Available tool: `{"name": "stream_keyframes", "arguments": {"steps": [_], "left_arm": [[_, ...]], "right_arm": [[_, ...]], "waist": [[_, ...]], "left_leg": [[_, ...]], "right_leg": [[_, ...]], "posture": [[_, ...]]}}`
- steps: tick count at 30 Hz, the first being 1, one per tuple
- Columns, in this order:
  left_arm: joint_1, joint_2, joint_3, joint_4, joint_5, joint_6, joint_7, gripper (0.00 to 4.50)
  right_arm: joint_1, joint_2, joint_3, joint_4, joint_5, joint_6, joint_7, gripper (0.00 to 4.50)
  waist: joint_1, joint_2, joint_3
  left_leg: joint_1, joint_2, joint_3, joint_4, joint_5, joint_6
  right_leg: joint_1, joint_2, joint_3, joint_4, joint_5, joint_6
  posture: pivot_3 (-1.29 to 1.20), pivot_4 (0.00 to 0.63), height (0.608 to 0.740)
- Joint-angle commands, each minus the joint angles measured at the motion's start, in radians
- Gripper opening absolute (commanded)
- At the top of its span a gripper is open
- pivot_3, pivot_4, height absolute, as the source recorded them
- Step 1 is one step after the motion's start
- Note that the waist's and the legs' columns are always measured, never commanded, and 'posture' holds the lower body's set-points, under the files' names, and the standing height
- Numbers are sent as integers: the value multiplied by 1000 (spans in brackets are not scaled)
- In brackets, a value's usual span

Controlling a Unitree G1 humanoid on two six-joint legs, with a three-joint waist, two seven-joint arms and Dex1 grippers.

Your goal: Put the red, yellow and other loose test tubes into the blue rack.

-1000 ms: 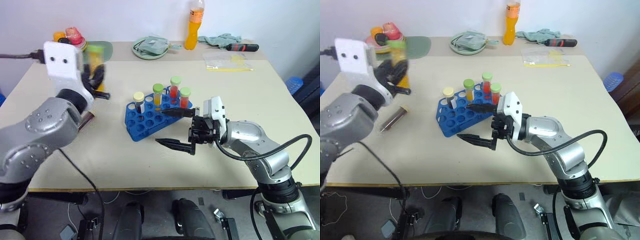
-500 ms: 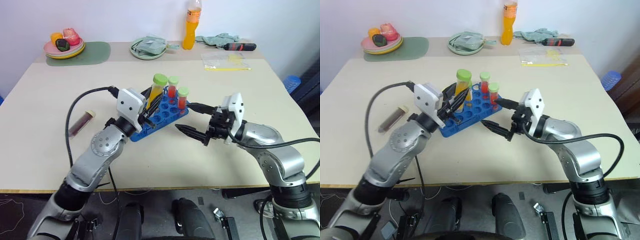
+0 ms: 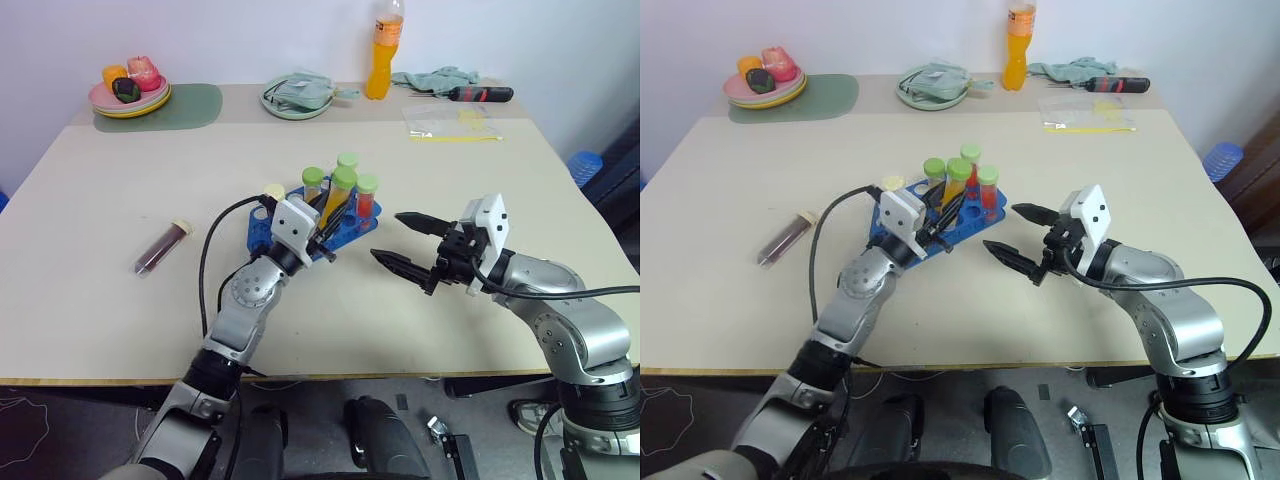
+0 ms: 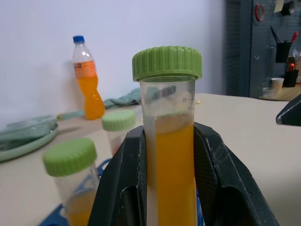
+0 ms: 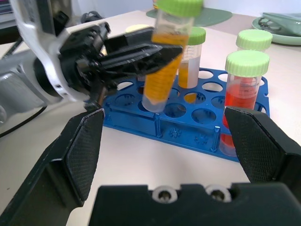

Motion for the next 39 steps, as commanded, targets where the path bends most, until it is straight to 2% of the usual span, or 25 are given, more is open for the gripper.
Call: {"name": "stream_keyframes", "arguments": {"steps": [1, 14, 29, 31, 32, 34, 36, 37, 39], "left_arm": [[-33, -28, 30, 45, 23, -59, -21, 775], [-92, -109, 93, 247, 50, -184, -53, 775], [-97, -155, 124, 344, 69, -257, -80, 775], [-91, -157, 128, 348, 63, -255, -83, 1799], [-88, -158, 131, 344, 59, -252, -83, 2130], [-81, -156, 138, 324, 54, -240, -82, 3075], [-65, -143, 150, 263, 32, -205, -90, 4201], [-53, -134, 160, 218, 18, -179, -93, 4474], [-21, -101, 187, 82, -30, -89, -100, 4474]], "right_arm": [[-3, -8, -18, -36, 14, -2, -4, 4500], [1, -9, -19, -52, 18, 10, -12, 4500], [2, -8, -13, -65, 17, 15, -15, 4500], [1, -6, -10, -66, 15, 15, -15, 4500], [0, -5, -8, -66, 15, 15, -16, 4500], [-1, -3, -5, -68, 15, 15, -17, 4500], [-2, 0, -1, -71, 15, 16, -19, 4500], [-3, 1, 1, -74, 15, 16, -21, 4500], [-8, 3, 2, -74, 16, 17, -23, 4500]], "waist": [[0, 0, 0], [1, 0, 0], [2, 0, 0], [2, 0, 0], [1, 0, 0], [0, 0, 0], [-1, 0, 0], [-2, 0, 0], [-4, 0, 0]], "left_leg": [[0, 0, 0, 0, 0, 0], [0, 0, 0, 0, 0, 0], [1, 0, 0, 0, 0, 0], [1, 0, 0, 0, 0, 0], [1, 0, 0, 0, 0, 0], [1, 0, 0, 0, 0, 0], [1, 0, -1, 0, 0, 0], [1, 0, -1, 0, 0, 0], [1, 0, -1, 0, 0, 0]], "right_leg": [[0, 0, 0, 0, 0, 0], [1, 0, 0, 0, 0, 0], [1, 0, 0, 0, 0, 0], [1, 0, 0, 0, 0, 0], [1, 0, 0, 0, 0, 0], [1, 0, 0, 0, 0, 0], [1, 0, 0, 0, 0, 0], [1, 0, 0, 0, 0, 0], [1, 0, 0, 0, 0, 0]], "posture": [[0, 150, 740], [0, 150, 740], [0, 150, 740], [0, 150, 740], [0, 150, 740], [0, 150, 740], [0, 150, 740], [0, 150, 740], [0, 150, 740]]}}
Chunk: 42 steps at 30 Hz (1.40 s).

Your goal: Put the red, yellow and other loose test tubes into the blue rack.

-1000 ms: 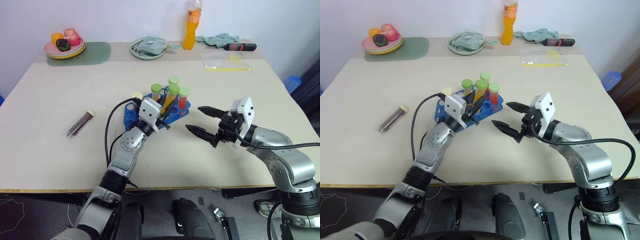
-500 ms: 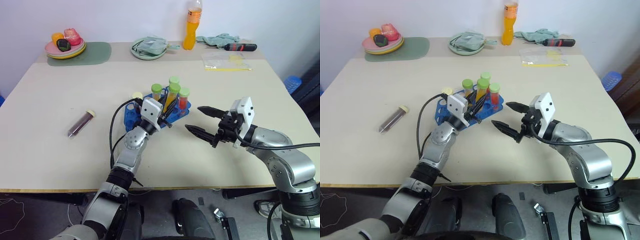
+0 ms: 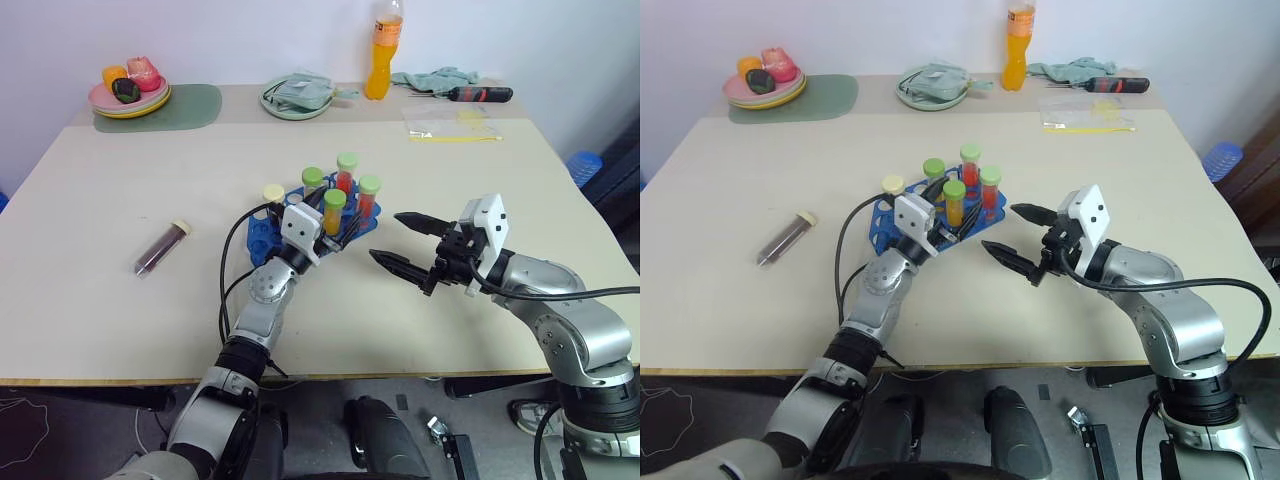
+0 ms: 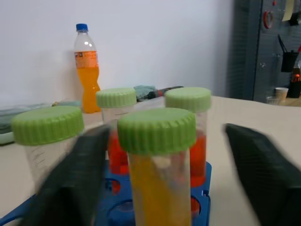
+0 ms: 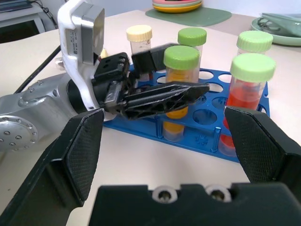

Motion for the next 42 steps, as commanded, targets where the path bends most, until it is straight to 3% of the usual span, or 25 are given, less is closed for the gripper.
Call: {"name": "stream_keyframes", "arguments": {"steps": [1, 5, 11, 12, 16, 19, 21, 23, 25, 29, 32, 40, 42], "left_arm": [[40, 46, 54, -240, -83, 128, -7, 4474], [125, 208, 134, -606, -199, 376, -30, 4474], [139, 449, 341, -900, -498, 782, 10, 4474], [129, 491, 378, -915, -543, 859, 29, 4474], [90, 756, 435, -843, -504, 1255, 125, 4474], [10, 855, 436, -728, -471, 1497, 205, 4474], [-56, 943, 382, -655, -480, 1594, 134, 4474], [-168, 1074, 205, -566, -525, 1786, -18, 4474], [-264, 1137, 50, -481, -491, 1819, -118, 4474], [-399, 1159, -207, -287, -335, 1694, -287, 4474], [-479, 1114, -337, -107, -234, 1602, -413, 4474], [-650, 940, -473, 392, 33, 1324, -594, 4474], [-672, 907, -480, 477, 79, 1274, -642, 3943]], "right_arm": [[-10, 2, -2, -46, 16, -3, -4, 4500], [1, 9, 0, -50, 18, -5, -6, 4500], [-4, 23, 20, -32, 14, -17, 0, 4500], [-7, 25, 24, -28, 13, -19, 1, 4500], [-22, 35, 41, -6, 2, -31, 12, 4500], [-29, 41, 54, 5, -2, -37, 16, 4500], [-31, 47, 67, 13, -8, -44, 20, 4500], [-35, 53, 78, 21, -12, -51, 24, 4500], [-41, 58, 84, 29, -17, -58, 25, 4500], [-47, 67, 91, 36, -24, -70, 22, 4500], [-30, 67, 86, 26, -26, -77, 14, 4500], [13, 71, 83, -14, -32, -79, -18, 4500], [16, 73, 84, -17, -32, -80, -23, 4500]], "waist": [[-1, 0, 0], [-6, 0, 0], [2, 0, 0], [2, 0, 0], [-5, 0, 0], [-18, 0, 0], [-23, -2, 1], [-26, -3, 2], [-27, -3, 2], [-28, -2, 2], [-28, -2, 2], [-25, -2, 2], [-28, -2, 2]], "left_leg": [[0, 0, 0, 0, 0, 0], [0, 1, 0, 0, 0, 0], [0, 1, -1, 1, 0, 0], [0, 1, -1, 1, 0, 0], [1, 1, -2, 1, 0, 0], [1, 1, -1, 0, 0, 0], [1, 1, -3, 0, 0, 0], [0, 1, -3, 0, 0, 0], [-1, 1, -3, -1, 0, 0], [0, 1, -2, -2, 0, 0], [-1, 1, -2, -2, 0, 0], [-2, 1, -2, 0, 0, 0], [-2, 1, -2, 0, 0, 0]], "right_leg": [[0, 0, 0, 0, 0, 0], [0, 0, 0, 1, 0, 0], [1, 0, -1, 1, 0, 0], [1, 0, -1, 1, 0, 0], [1, 1, -1, 2, 0, 0], [1, 1, -1, 1, 0, 0], [1, 2, -3, 2, -1, 0], [0, 2, -3, 1, 0, 0], [-1, 1, -3, 0, -1, 0], [-1, 1, -2, 1, -1, -1], [-2, 2, -2, 2, -1, -1], [-3, 1, -2, 1, -1, -1], [-3, 1, -2, 2, -1, -1]], "posture": [[0, 150, 740], [0, 150, 740], [0, 150, 740], [0, 150, 740], [0, 150, 740], [0, 150, 740], [0, 150, 740], [0, 150, 740], [0, 150, 740], [0, 150, 740], [0, 150, 740], [0, 150, 740], [0, 150, 740]]}}
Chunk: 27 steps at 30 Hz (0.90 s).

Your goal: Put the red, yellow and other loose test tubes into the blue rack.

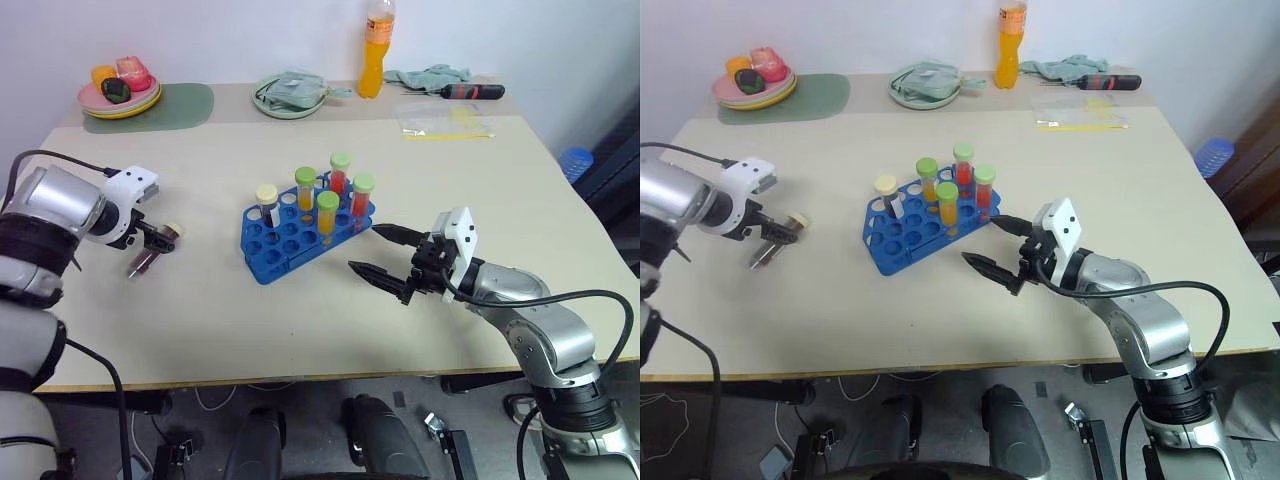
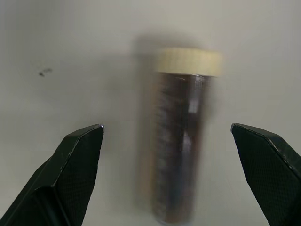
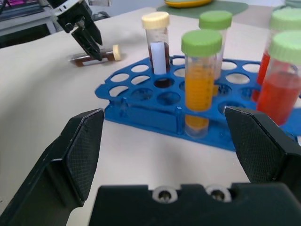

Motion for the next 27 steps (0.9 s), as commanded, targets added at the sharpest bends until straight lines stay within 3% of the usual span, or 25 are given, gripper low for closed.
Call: {"name": "stream_keyframes", "arguments": {"steps": [1, 7, 10, 13, 15, 17, 20, 23, 27], "left_arm": [[-51, -31, -13, 132, 100, -96, -86, 3620], [-77, -65, 20, 236, 195, -175, -178, 818], [-95, -43, 135, 221, 165, -213, -133, 749], [-59, -23, 419, 98, 32, -364, 26, 749], [41, -26, 619, -116, -59, -471, 113, 749], [144, -51, 739, -310, -103, -528, 169, 749], [359, -198, 941, -844, -396, -397, 223, 749], [525, -385, 929, -1257, -520, -317, 416, 749], [672, -551, 675, -1481, -403, -343, 562, 749]], "right_arm": [[-1, 8, -17, -45, 0, -21, -11, 4500], [-3, 10, -13, -43, -2, -26, -16, 4500], [-1, 9, -17, -46, -2, -26, -17, 4500], [5, 8, -25, -49, 0, -25, -19, 4500], [9, 6, -29, -50, 0, -25, -19, 4500], [12, 5, -31, -49, 0, -27, -18, 4500], [2, -4, -31, -41, 1, -19, -9, 4500], [-15, -16, -31, -23, 1, -11, 7, 4500], [-43, -24, -26, 12, -5, -8, 28, 4500]], "waist": [[-2, 0, 0], [-3, 0, 0], [-2, 0, 0], [-1, -1, 0], [0, -1, 0], [0, -1, 0], [2, 0, -1], [13, -1, -1], [24, 0, -1]], "left_leg": [[0, 0, 0, 0, 0, 0], [0, 0, 0, 0, 0, 0], [0, 0, 0, 0, 0, 0], [-1, 0, -1, 1, 0, 0], [-3, 1, -1, 1, 0, 0], [-3, 1, -1, 1, 0, 0], [-3, 0, 1, 1, 0, 0], [-4, 0, 0, 4, 0, 0], [0, -2, 1, 6, 0, 0]], "right_leg": [[0, 0, 0, 0, 0, 0], [0, 0, 0, 0, 0, 0], [0, 0, 0, 0, 0, 0], [-1, 0, 0, 0, 0, 0], [-2, -1, -1, 1, 0, 0], [-2, -3, -1, 0, 0, 1], [-2, -5, 1, 1, 1, 1], [-1, -7, 0, 1, 1, 2], [3, -5, 1, 1, 2, 3]], "posture": [[0, 150, 740], [0, 150, 740], [0, 150, 740], [0, 150, 740], [0, 150, 740], [0, 150, 740], [0, 150, 740], [0, 150, 740], [0, 150, 740]]}}
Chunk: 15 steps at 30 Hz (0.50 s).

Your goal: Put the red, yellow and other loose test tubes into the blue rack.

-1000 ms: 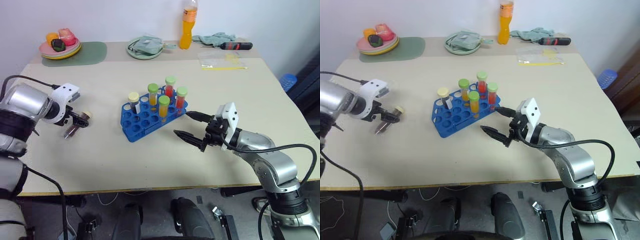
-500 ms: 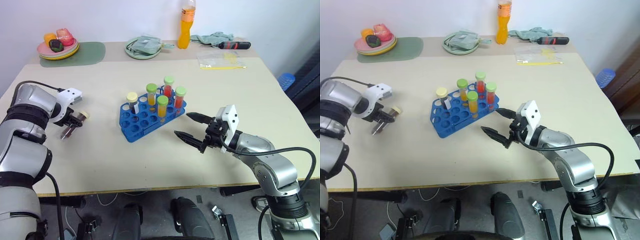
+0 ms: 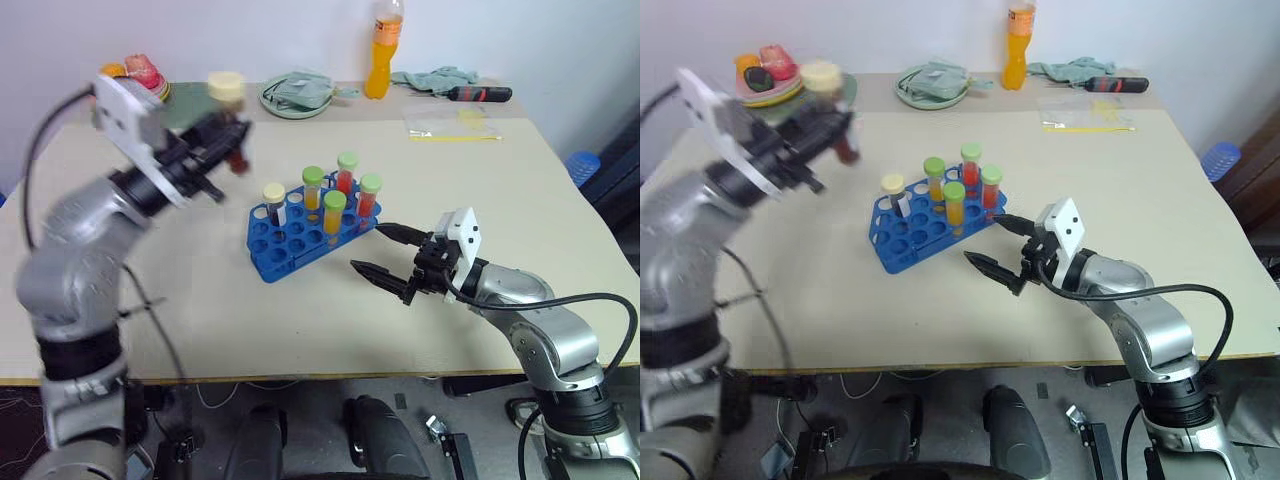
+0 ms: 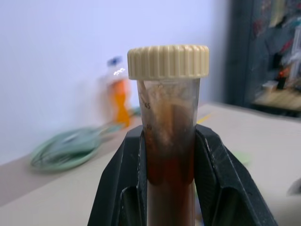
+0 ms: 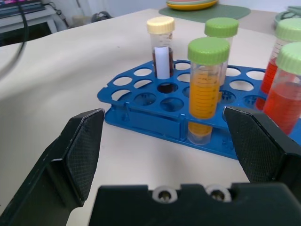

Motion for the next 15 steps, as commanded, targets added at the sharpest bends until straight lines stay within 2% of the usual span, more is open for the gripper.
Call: {"name": "stream_keyframes", "arguments": {"steps": [1, 3, 7, 15], "left_arm": [[78, -73, -202, -123, 110, -67, 92, 749], [138, -104, -304, -78, 217, -172, 106, 749], [195, -154, -339, 36, 326, -334, 136, 749], [250, -197, -311, 241, 362, -514, 115, 749]], "right_arm": [[-39, -11, -11, 16, -2, -10, 21, 4500], [-52, -17, -8, 40, -11, -14, 31, 4500], [-56, -30, -23, 58, -19, -16, 38, 4500], [1, -59, -64, 17, -13, -8, 28, 4500]], "waist": [[1, 0, 0], [-3, 2, -1], [-2, 2, -1], [6, 2, -1]], "left_leg": [[1, 0, 0, 0, 0, 0], [5, 0, 0, 0, 0, 0], [7, 1, 0, -1, 0, 1], [6, 1, 1, -1, -1, 3]], "right_leg": [[2, 1, 0, 0, 0, 0], [5, 2, 1, 0, 0, 0], [6, 3, 1, -1, 0, -1], [6, 3, 1, -3, 0, -1]], "posture": [[0, 150, 740], [0, 150, 740], [0, 150, 740], [0, 150, 740]]}}
